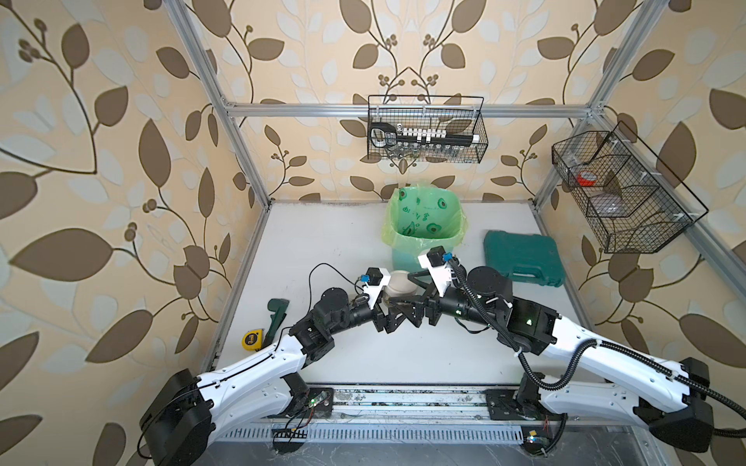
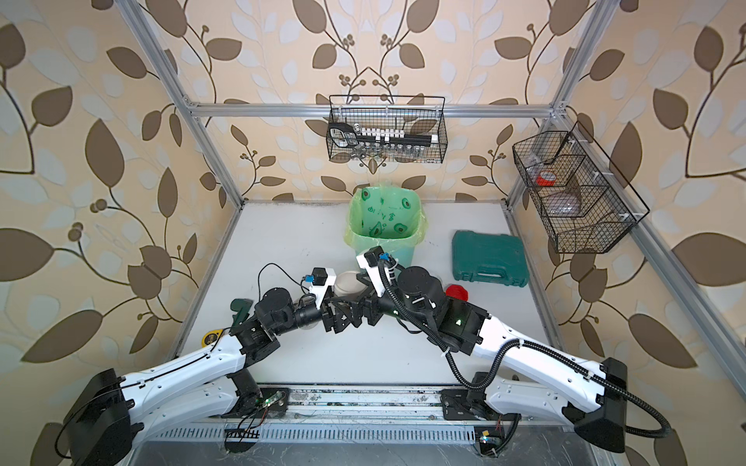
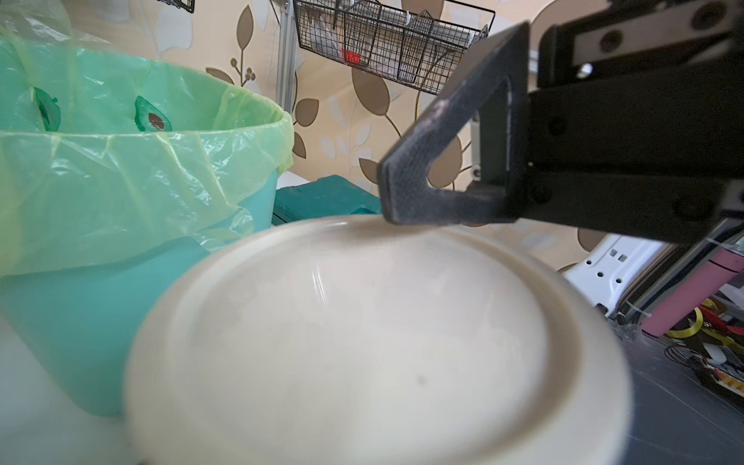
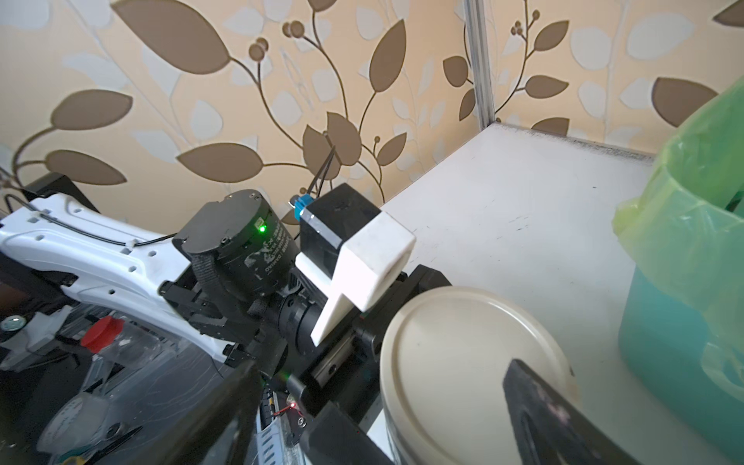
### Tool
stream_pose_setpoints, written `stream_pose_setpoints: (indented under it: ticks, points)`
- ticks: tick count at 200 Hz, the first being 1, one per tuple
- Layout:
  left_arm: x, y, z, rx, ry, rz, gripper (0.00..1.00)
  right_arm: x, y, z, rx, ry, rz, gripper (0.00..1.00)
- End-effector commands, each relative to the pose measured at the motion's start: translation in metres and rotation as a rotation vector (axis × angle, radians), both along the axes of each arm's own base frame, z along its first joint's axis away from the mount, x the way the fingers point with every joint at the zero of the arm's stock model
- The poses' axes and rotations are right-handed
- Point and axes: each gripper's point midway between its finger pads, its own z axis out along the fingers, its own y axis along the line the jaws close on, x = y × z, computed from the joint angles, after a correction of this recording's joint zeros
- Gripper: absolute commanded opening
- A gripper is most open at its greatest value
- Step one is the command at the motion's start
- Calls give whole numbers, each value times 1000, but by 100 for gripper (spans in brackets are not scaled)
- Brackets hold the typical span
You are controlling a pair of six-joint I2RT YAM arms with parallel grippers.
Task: Empty moldy peanuts from jars
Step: Unscrew the lid from the jar.
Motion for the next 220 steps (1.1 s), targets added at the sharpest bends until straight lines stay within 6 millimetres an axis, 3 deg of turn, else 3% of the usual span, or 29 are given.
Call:
stream_pose_setpoints:
  ticks: [1, 44, 79, 104, 168, 190, 220]
  points:
    - [-3, 6, 66, -163, -166, 17, 0, 15, -2, 1, -22, -31, -121, 95]
    - [-5, 17, 69, -182, -189, 57, 0, 30, -10, -11, -17, -3, -235, 99]
    - [-7, 22, 74, -192, -205, 71, 0, 26, -10, -8, 12, -2, -216, 99]
    - [-7, 21, 75, -192, -202, 64, 0, 19, 6, -11, -9, 20, -148, 96]
    - [-8, 16, 73, -185, -187, 38, 0, 22, 19, -7, -27, 19, -140, 79]
    - [-8, 15, 71, -181, -182, 36, 0, 23, 18, 0, -15, 8, -147, 80]
    - [-8, 13, 70, -177, -176, 27, 0, 24, 18, 4, -34, 0, -149, 91]
